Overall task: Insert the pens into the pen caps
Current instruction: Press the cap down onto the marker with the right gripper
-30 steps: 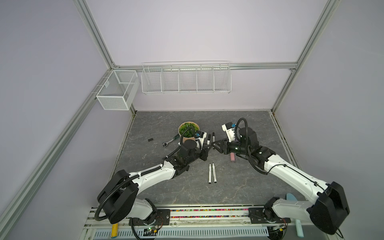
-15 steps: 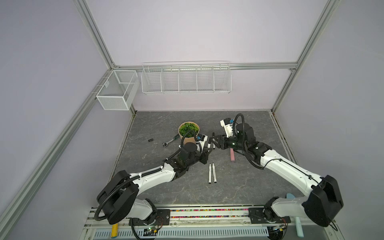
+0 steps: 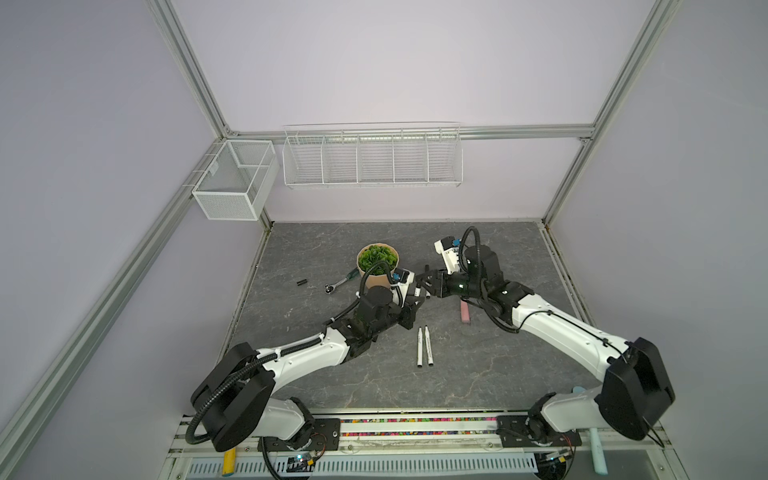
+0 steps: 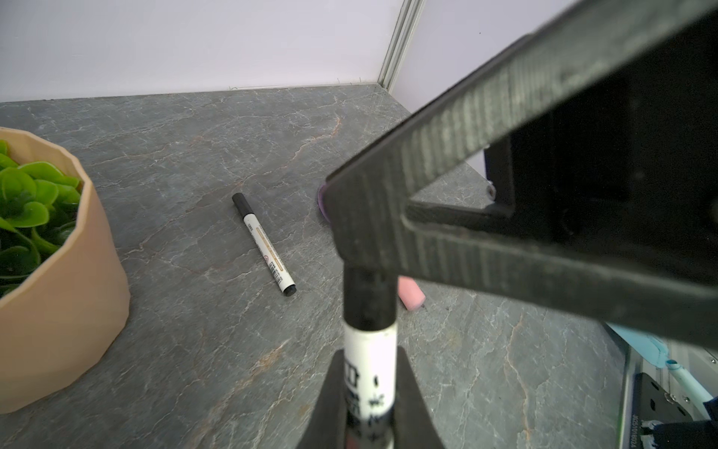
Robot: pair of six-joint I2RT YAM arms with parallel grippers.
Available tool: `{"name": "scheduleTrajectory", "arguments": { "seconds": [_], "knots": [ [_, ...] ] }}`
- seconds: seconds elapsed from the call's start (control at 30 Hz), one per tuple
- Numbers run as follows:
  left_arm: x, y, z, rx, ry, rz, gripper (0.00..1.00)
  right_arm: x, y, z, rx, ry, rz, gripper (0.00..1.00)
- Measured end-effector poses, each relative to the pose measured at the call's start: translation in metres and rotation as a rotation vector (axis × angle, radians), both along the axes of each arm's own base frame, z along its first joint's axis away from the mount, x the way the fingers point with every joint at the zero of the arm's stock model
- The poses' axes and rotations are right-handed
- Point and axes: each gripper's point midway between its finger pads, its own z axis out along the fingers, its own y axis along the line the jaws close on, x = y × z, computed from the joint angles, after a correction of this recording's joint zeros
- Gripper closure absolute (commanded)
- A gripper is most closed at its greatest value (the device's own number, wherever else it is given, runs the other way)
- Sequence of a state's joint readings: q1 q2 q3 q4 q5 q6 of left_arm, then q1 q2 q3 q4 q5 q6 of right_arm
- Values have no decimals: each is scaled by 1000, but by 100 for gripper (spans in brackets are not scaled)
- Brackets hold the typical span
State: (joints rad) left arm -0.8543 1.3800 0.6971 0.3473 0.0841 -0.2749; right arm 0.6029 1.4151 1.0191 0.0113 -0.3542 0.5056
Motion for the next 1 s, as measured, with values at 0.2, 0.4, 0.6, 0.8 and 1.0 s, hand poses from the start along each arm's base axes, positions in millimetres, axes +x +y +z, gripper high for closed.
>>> {"name": "scheduleTrajectory", "arguments": {
  "seconds": [0.2,0.4,0.6,0.8,1.0],
  "knots": [
    [0,0,0,0,0,0,100,0,6,2,33,11,16,80],
    [0,1,-1,9,-2,4,100,-2,7,0,49,15,25,86],
    [3,5,-4,58,-40,22,100,-6,8,-5,64,15,49,90],
    [7,6,0,85,-90,21,100,-8,6,-2,67,-13,99,93],
    [8,5,4,102,-136,-6,100,-11,4,2,75,-39,156,93]
  ]
}}
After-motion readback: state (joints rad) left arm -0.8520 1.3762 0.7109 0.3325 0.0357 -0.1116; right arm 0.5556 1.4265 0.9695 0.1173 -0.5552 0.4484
